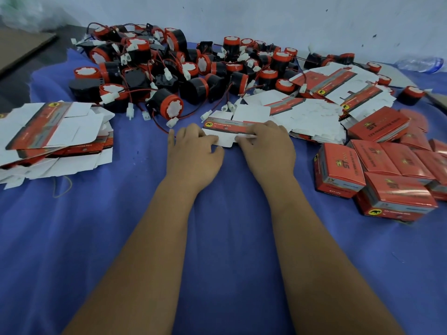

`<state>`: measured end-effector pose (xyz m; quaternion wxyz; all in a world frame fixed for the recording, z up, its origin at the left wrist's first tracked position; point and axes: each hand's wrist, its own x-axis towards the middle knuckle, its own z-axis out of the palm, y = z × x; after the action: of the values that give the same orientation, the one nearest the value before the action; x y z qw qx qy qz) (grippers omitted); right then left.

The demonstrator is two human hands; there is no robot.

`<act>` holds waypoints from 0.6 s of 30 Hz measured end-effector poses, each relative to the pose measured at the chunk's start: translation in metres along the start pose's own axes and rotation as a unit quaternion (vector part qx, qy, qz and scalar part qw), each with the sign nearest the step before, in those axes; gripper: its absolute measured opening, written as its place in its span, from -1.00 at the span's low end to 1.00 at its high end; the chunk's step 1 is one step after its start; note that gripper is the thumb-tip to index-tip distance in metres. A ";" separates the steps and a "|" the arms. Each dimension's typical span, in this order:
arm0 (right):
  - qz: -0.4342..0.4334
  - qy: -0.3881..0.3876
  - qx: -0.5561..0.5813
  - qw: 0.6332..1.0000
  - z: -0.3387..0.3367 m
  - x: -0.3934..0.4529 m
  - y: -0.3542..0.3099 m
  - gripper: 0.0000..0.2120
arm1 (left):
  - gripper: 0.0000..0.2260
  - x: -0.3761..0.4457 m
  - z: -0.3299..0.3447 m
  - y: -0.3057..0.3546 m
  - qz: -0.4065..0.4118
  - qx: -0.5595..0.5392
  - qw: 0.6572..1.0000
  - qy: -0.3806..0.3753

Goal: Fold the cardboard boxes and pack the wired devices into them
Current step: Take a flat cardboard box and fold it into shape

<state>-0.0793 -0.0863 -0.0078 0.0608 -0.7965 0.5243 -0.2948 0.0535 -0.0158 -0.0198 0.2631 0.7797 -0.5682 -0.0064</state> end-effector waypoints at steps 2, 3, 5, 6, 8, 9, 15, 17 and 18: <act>-0.020 0.037 -0.065 0.997 -0.002 -0.002 -0.002 -0.72 | -0.64 -0.001 0.001 0.000 -0.002 -0.022 1.000 -0.005; -0.035 0.058 -0.082 0.994 -0.003 -0.002 -0.003 -0.72 | -0.63 -0.001 0.002 0.001 -0.001 -0.030 0.999 -0.014; -0.050 0.078 -0.086 0.992 -0.006 -0.001 -0.003 -0.74 | -0.62 0.000 0.002 0.003 0.002 -0.085 0.996 -0.006; -0.047 0.081 -0.080 0.992 -0.007 0.000 -0.003 -0.74 | -0.63 0.000 0.002 0.005 -0.006 -0.142 0.990 0.015; -0.021 0.096 -0.038 0.994 -0.010 -0.001 -0.004 -0.73 | -0.66 0.000 -0.002 0.008 -0.041 -0.272 0.960 0.054; -0.002 0.110 0.006 0.994 -0.012 -0.002 -0.006 -0.73 | -0.68 0.000 -0.004 0.011 -0.052 -0.325 0.942 0.071; 0.110 0.169 0.317 0.927 -0.018 -0.006 -0.017 -0.79 | -0.41 -0.006 -0.008 0.017 -0.003 -0.349 0.932 0.097; 0.143 0.184 0.385 0.893 -0.020 -0.004 -0.018 -0.77 | -0.33 -0.007 -0.008 0.015 0.035 -0.322 0.941 0.094; 0.160 0.185 0.419 0.874 -0.020 -0.003 -0.018 -0.77 | -0.30 -0.007 -0.008 0.015 0.053 -0.307 0.946 0.093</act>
<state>-0.0770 -0.0714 0.0146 0.3376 -0.5323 0.4738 -0.6150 0.0406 -0.0099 -0.0087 0.5414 0.6272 -0.5519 -0.0944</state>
